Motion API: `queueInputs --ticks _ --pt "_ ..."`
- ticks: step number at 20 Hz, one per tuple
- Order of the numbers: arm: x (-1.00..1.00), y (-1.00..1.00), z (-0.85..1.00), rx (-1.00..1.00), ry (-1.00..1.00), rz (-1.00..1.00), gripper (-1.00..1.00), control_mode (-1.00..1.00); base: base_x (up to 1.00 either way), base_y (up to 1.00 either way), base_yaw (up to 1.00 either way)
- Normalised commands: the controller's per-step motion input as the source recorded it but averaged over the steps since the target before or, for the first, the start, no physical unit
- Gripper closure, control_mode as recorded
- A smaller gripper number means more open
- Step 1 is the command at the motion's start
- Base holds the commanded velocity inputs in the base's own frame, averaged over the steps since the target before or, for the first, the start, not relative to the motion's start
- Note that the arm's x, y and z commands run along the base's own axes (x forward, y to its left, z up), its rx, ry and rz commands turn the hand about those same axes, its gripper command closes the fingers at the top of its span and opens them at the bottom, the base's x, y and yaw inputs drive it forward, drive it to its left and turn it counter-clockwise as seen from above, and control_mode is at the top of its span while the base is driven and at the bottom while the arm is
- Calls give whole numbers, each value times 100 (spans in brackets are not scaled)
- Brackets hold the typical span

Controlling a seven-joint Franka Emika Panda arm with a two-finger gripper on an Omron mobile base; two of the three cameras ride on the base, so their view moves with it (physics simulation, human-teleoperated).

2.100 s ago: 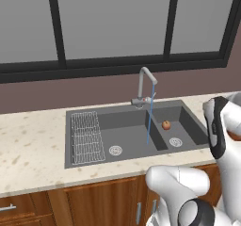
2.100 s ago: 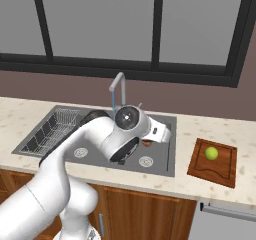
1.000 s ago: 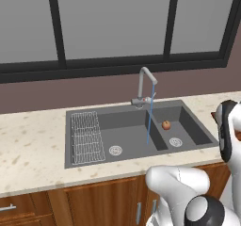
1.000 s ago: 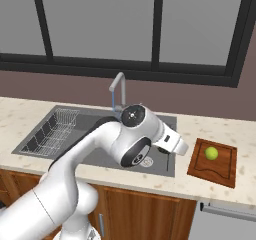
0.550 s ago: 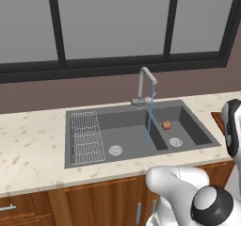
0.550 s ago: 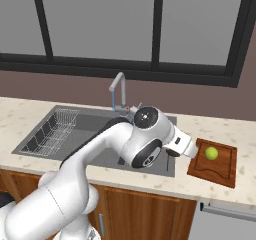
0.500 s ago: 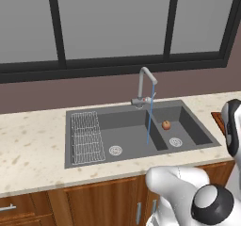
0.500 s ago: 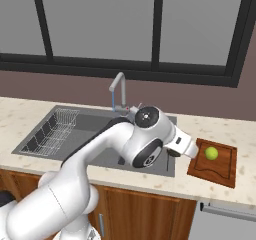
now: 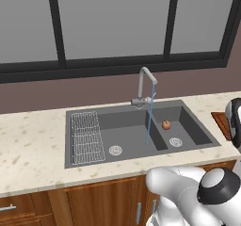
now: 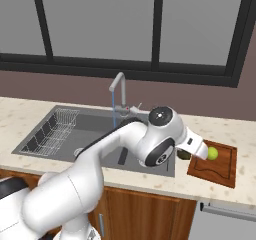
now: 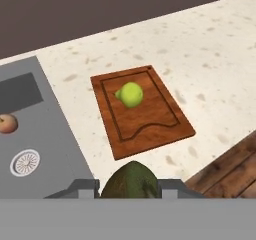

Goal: Pick the peach, pear, kiwi from the sink and place them on the cutting board to airdry. Then turn off the sink faucet.

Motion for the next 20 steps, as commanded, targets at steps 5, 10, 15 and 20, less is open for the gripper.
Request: queueInputs --ticks 5,10,15,20 --pt "0 -42 -14 0 0 0 100 -100 0 0 0" --pt "0 -42 -19 0 0 1 100 -100 0 0 0" --pt "1 -25 -9 0 -1 6 100 -100 0 0 0" --pt "1 -19 -6 0 -2 11 100 -100 0 0 0"
